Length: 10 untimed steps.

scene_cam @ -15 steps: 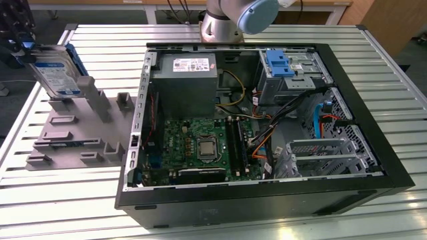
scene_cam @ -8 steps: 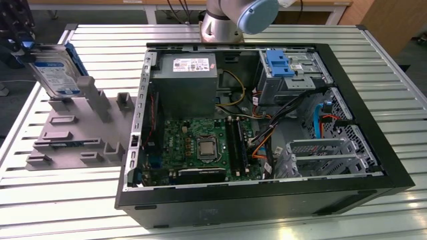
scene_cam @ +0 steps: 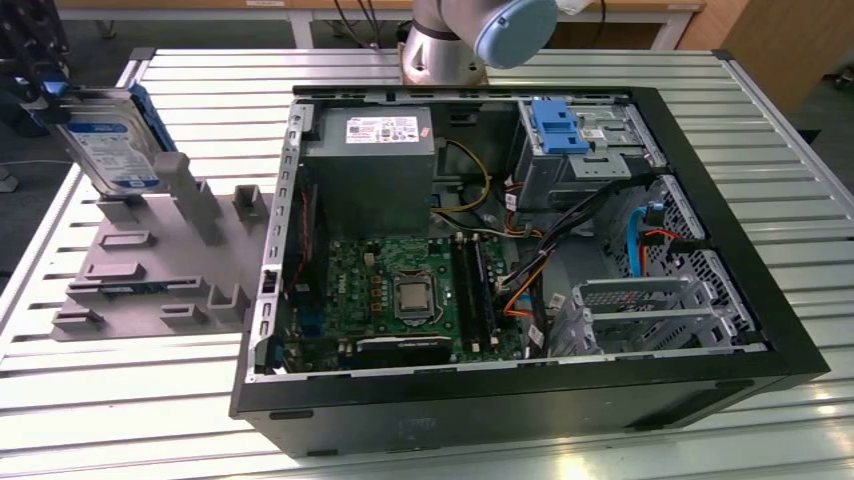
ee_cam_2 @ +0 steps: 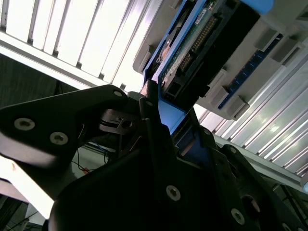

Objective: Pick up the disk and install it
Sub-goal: 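Pick up the disk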

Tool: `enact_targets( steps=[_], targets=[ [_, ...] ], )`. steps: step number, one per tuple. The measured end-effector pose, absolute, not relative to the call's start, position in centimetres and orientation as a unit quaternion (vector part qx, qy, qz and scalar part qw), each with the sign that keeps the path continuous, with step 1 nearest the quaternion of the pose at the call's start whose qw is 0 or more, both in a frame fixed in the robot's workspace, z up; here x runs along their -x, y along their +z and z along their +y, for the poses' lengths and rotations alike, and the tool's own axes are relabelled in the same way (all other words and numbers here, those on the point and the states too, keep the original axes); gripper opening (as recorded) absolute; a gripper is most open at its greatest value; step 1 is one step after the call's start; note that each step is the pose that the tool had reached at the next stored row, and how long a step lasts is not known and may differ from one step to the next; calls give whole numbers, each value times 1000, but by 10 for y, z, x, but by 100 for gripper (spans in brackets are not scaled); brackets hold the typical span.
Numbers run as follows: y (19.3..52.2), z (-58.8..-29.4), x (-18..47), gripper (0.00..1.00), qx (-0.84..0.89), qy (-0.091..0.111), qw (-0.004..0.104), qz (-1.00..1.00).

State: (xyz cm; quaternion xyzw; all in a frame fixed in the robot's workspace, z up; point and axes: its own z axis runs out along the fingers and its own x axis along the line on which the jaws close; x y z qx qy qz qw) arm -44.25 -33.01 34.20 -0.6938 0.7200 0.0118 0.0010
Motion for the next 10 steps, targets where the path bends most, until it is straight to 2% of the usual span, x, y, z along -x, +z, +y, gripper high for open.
enact_targets(
  steps=[10],
  targets=[
    [346,-330,442,36,694,12,1,720]
  ],
)
